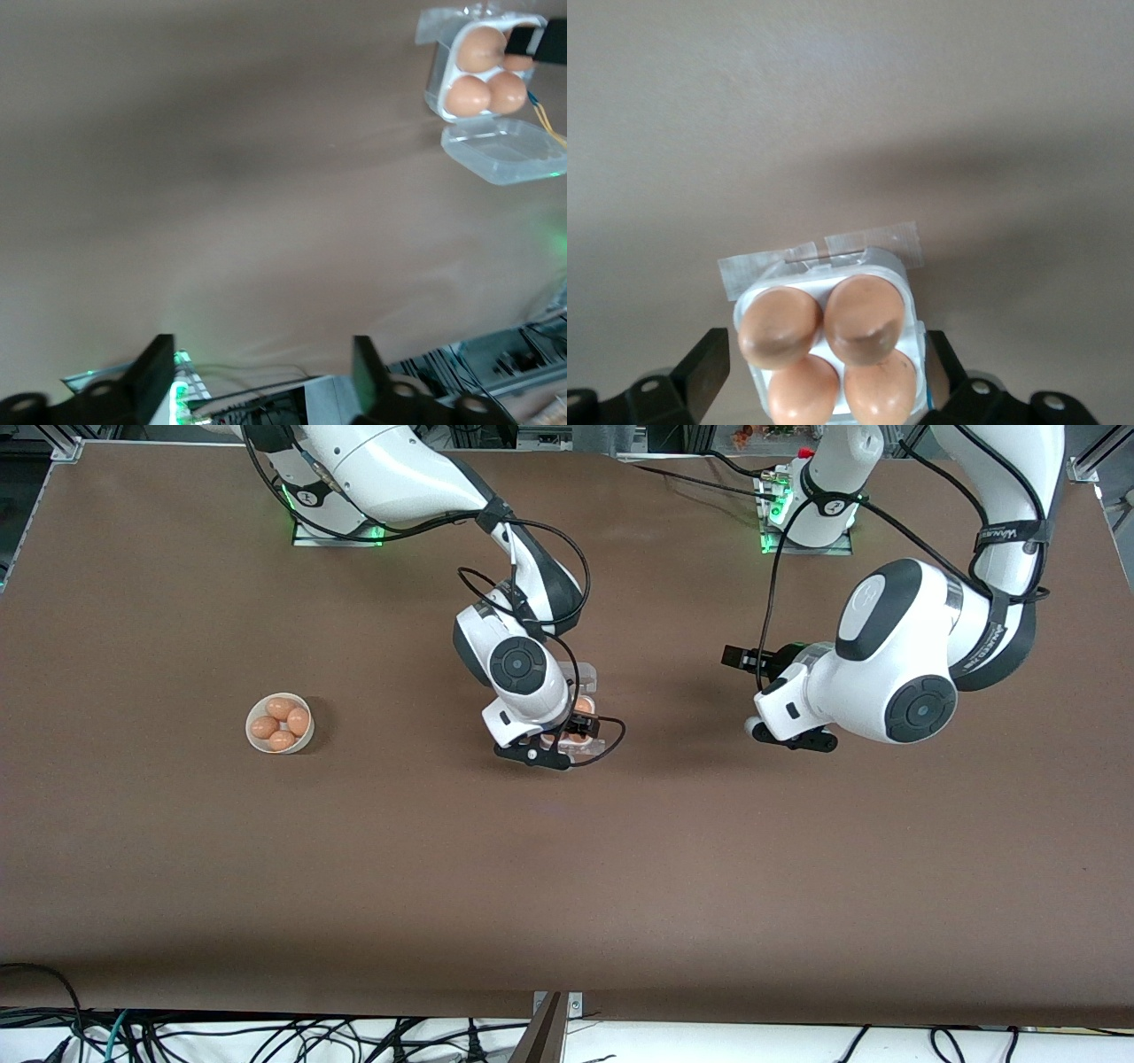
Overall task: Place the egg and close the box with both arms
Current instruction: 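Release the egg with the right gripper while the left gripper grasps the lid, then fold the lid over the eggs with the left gripper while the right retracts, then press the lid shut, then withdraw the left gripper to rest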
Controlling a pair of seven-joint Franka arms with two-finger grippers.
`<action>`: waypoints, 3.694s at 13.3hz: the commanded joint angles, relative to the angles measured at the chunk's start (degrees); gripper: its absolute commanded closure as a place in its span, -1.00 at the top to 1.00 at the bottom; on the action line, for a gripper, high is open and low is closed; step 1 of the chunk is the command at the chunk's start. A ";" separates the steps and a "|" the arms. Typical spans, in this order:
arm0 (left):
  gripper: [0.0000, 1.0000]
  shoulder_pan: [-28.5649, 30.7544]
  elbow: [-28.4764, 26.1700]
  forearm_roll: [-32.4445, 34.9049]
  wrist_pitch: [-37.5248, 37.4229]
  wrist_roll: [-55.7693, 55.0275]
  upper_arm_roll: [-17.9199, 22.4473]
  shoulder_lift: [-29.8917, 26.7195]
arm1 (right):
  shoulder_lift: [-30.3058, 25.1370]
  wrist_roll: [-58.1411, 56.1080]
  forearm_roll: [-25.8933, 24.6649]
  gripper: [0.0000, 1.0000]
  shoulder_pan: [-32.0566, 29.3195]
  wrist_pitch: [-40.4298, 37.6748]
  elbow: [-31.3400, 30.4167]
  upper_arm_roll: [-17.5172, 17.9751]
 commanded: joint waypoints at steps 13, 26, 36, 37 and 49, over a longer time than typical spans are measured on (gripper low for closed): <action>-0.86 -11.37 2.52 -16.51 1.57 -6.76 0.02 11.32 | -10.02 -26.20 -1.22 1.00 -4.52 -17.88 1.63 -16.13; -0.84 -20.16 6.22 -17.75 15.56 -14.16 0.20 19.67 | -48.41 -35.80 -10.98 1.00 -37.19 -21.66 -20.49 1.76; -0.84 -17.71 9.55 -17.75 20.58 -14.25 1.34 20.99 | -50.73 -42.75 -10.98 1.00 -44.96 -20.27 -23.68 6.63; -0.77 -17.09 10.17 -17.49 20.32 -14.25 1.34 20.82 | -50.11 -42.83 -11.24 1.00 -44.52 -19.39 -23.59 6.36; 1.00 -5.05 24.05 11.06 8.18 -14.07 3.80 15.91 | -48.79 -43.54 -13.44 1.00 -44.34 -18.15 -22.98 6.71</action>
